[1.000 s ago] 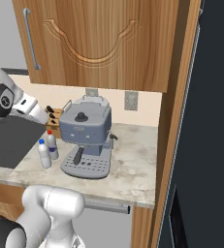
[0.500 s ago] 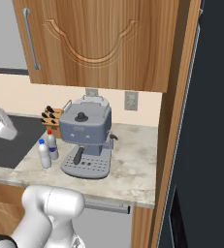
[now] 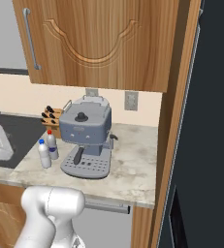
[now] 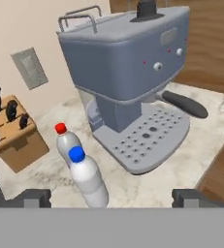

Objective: Take the bottled waters from the counter and place them in the freezer to freeze. Close the freezer door after placing the bottles.

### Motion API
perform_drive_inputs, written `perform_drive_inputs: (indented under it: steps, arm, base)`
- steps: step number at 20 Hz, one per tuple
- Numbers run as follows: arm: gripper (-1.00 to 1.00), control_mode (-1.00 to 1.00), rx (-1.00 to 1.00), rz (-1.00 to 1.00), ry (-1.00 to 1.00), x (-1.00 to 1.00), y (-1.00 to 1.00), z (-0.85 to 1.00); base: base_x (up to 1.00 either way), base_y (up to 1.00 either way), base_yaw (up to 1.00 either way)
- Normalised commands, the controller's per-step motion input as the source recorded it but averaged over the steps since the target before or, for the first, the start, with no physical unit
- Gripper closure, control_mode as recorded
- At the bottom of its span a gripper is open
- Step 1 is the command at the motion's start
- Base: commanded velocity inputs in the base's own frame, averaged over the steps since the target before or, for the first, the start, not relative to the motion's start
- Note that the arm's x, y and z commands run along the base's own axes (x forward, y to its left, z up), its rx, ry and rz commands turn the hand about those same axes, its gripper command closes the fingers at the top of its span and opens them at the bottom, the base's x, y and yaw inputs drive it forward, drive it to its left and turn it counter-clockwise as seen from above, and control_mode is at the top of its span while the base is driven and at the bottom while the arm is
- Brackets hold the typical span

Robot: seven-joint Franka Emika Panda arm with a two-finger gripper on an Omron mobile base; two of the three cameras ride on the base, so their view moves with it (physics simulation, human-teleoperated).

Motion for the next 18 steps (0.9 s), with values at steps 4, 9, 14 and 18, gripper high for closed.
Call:
perform_drive_inputs:
  steps: [4, 9, 14, 18]
  arm:
    - [-1.0, -1.0, 0.03, -0.21, 0.0, 0.03, 0.02, -0.63]
    - [-1.0, -1.0, 0.0, -0.16, 0.0, 0.1, 0.0, -0.43]
    - [-1.0, -1.0, 0.0, -0.06, 0.07, 0.32, 0.0, -0.23]
    - [-1.0, -1.0, 0.0, -0.02, 0.08, 0.37, 0.0, -0.16]
  base:
    - [0.0, 0.0, 0.0]
    - [0.0, 0.0, 0.0]
    - [0.0, 0.0, 0.0]
    - [0.0, 0.0, 0.0]
